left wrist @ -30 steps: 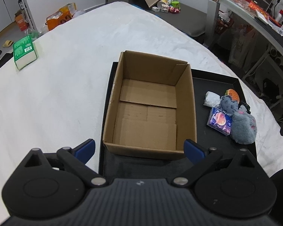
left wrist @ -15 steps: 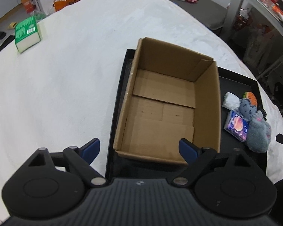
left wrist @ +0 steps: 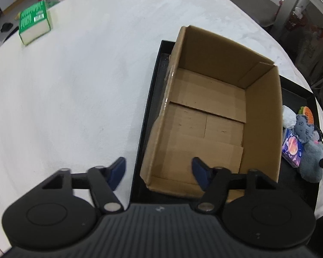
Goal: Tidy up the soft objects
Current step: 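Move the left tool to the box rim while the right tool approaches the grey plush, then grasp the grey fluffy plush with the right gripper while the left gripper holds the box wall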
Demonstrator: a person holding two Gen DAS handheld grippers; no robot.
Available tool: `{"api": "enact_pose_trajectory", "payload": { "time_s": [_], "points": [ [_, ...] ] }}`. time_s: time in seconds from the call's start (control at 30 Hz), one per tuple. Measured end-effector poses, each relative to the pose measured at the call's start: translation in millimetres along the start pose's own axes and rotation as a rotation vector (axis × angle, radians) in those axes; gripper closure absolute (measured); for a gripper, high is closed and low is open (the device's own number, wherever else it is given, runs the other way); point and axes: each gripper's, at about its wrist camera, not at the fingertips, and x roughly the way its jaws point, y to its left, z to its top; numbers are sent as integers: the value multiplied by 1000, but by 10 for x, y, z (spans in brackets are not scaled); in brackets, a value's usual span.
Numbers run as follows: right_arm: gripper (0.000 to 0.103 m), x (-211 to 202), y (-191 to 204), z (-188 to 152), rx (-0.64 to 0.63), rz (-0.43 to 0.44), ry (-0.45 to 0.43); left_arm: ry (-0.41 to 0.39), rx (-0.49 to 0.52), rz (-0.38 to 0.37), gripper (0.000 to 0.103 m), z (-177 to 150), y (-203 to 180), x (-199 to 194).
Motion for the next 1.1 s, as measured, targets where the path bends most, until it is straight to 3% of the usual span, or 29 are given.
{"api": "enact_pose_trajectory", "payload": {
  "time_s": [0.23,0.33,0.4,0.47,0.67,1.1],
  "points": [
    [13,114,141,-10,-66,-38,18,59,3,-11,61,52,-10,171],
    [13,169,180,-41,-86,-66,23,79,-8,6,74,46,12,216],
    [24,198,195,-76,-91,-83,29,84,-1,14,86,19,20,219],
    [32,206,200,-112,-89,-89,34,86,7,5,90,-17,32,203],
    [40,110,209,-168,-81,-101,3,73,23,-1,92,-105,53,117],
    [44,-98,318,-243,-61,-100,-24,20,29,-63,94,-216,126,-36]
  ]
}}
